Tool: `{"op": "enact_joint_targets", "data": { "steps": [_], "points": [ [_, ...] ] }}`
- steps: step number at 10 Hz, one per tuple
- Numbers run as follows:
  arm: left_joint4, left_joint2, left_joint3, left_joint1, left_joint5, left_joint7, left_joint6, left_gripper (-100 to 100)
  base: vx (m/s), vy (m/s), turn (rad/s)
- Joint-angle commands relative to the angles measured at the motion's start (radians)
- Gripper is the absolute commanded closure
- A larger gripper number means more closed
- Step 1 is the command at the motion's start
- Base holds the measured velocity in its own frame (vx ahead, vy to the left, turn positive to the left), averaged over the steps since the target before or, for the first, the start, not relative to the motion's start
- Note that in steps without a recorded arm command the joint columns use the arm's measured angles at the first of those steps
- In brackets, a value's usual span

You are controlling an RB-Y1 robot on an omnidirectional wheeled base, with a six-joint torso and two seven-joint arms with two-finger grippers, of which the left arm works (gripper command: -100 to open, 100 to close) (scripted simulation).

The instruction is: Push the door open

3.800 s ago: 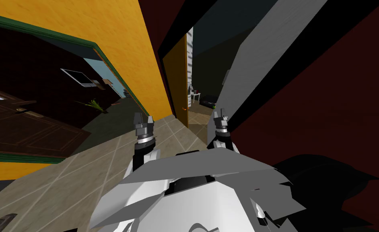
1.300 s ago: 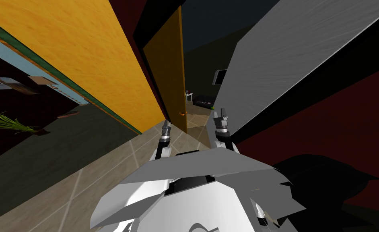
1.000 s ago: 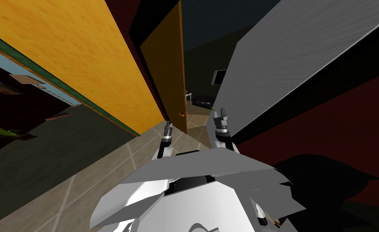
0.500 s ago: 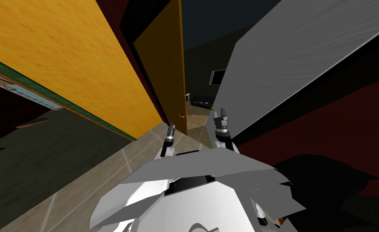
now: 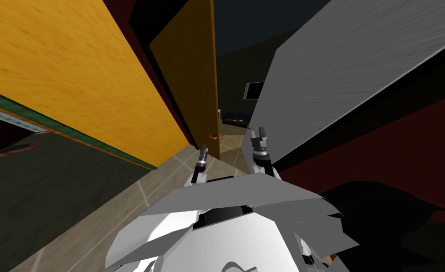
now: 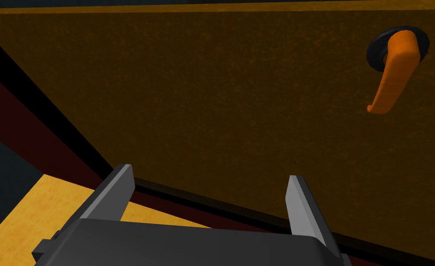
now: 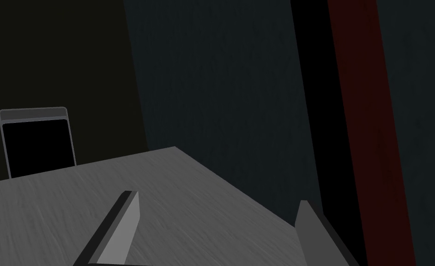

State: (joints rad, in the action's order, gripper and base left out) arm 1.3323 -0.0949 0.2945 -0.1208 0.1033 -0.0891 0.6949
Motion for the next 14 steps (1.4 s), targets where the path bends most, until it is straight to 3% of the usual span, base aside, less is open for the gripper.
{"op": "enact_joint_targets", "data": {
  "steps": [1,14],
  "points": [
    [-0.036,0.001,0.012,0.015,0.007,0.001,0.003,-100,0.074,0.084,-0.084],
    [-0.324,0.023,0.101,0.128,0.055,0.003,0.039,-100,0.069,0.084,-0.082]
  ]
}}
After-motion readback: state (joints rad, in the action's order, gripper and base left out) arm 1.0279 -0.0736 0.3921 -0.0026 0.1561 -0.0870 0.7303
